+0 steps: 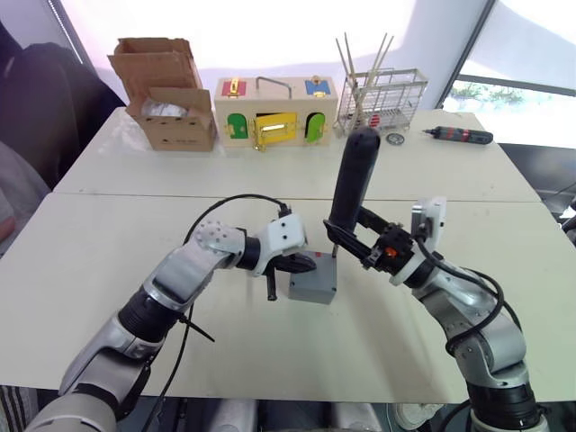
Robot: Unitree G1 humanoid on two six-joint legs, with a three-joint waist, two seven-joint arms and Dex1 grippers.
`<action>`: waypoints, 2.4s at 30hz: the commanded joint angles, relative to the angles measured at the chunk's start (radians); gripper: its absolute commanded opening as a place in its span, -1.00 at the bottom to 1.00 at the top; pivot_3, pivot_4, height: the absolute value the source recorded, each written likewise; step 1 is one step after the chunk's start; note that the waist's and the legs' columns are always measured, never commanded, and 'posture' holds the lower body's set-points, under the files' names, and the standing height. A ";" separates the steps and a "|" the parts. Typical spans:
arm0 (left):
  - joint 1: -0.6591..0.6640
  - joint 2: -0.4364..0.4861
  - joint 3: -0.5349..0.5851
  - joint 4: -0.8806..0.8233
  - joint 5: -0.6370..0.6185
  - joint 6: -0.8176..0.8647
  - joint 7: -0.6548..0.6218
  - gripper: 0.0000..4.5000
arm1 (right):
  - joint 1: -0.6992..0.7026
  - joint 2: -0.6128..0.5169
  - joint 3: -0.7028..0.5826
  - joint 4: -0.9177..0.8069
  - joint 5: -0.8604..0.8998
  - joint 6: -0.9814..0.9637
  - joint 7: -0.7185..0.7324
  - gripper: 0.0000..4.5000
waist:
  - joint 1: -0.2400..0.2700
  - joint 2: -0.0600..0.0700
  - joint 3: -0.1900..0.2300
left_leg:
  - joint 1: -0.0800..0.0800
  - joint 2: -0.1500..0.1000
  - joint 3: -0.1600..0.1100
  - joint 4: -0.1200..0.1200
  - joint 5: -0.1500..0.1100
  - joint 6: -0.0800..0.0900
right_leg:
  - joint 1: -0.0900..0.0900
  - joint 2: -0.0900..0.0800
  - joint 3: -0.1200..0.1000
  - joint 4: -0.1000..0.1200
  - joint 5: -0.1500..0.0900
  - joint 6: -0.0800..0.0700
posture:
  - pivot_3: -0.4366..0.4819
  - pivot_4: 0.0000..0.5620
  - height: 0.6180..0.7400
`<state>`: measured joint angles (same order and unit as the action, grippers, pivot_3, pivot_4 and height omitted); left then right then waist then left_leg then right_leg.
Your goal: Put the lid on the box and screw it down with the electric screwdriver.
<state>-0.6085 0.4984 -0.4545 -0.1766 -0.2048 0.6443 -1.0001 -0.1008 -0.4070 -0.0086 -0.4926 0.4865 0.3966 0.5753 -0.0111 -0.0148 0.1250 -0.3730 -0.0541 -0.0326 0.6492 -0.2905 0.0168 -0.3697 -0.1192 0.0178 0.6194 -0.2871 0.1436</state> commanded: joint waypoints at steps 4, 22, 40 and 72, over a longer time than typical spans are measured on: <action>0.013 0.009 -0.022 0.005 0.022 0.017 0.000 -1.00 | 0.062 -0.001 0.087 0.104 -0.016 0.071 0.027 -0.19 | 0.000 0.000 -0.001 | 0.000 0.000 0.000 0.000 0.000 0.000 | 0.000 -0.001 0.001 -0.001 0.000 0.000 | -0.05 -0.47 0.92; 0.017 0.013 -0.022 0.003 0.025 0.016 0.000 -1.00 | 0.084 0.005 0.086 0.131 -0.026 0.039 0.028 -0.19 | 0.000 0.000 -0.003 | 0.000 0.001 0.000 -0.002 -0.001 -0.001 | 0.000 -0.004 0.001 -0.004 -0.001 -0.003 | -0.05 -0.47 0.92; 0.017 0.012 -0.022 0.004 0.026 0.012 0.001 -1.00 | 0.100 0.004 0.111 0.165 -0.072 0.012 0.019 -0.19 | 0.000 -0.001 -0.003 | -0.001 0.001 0.000 -0.003 -0.001 -0.001 | 0.000 -0.005 0.001 -0.006 -0.002 -0.005 | -0.05 -0.47 0.92; 0.016 0.013 -0.021 0.007 0.028 0.007 0.001 -1.00 | 0.100 0.035 0.061 0.132 -0.004 0.024 0.012 -0.19 | 0.000 -0.001 -0.002 | -0.002 0.001 0.000 -0.006 -0.002 -0.001 | 0.000 -0.007 0.000 -0.009 -0.005 -0.010 | -0.05 -0.47 0.92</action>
<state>-0.6041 0.4986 -0.4548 -0.1789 -0.2049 0.6409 -1.0000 -0.0766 -0.3710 0.0023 -0.4595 0.4696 0.3211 0.5761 -0.0108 -0.0163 0.1229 -0.3749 -0.0534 -0.0326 0.6430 -0.2922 0.0159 -0.3698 -0.1266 0.0181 0.6103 -0.2918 0.1340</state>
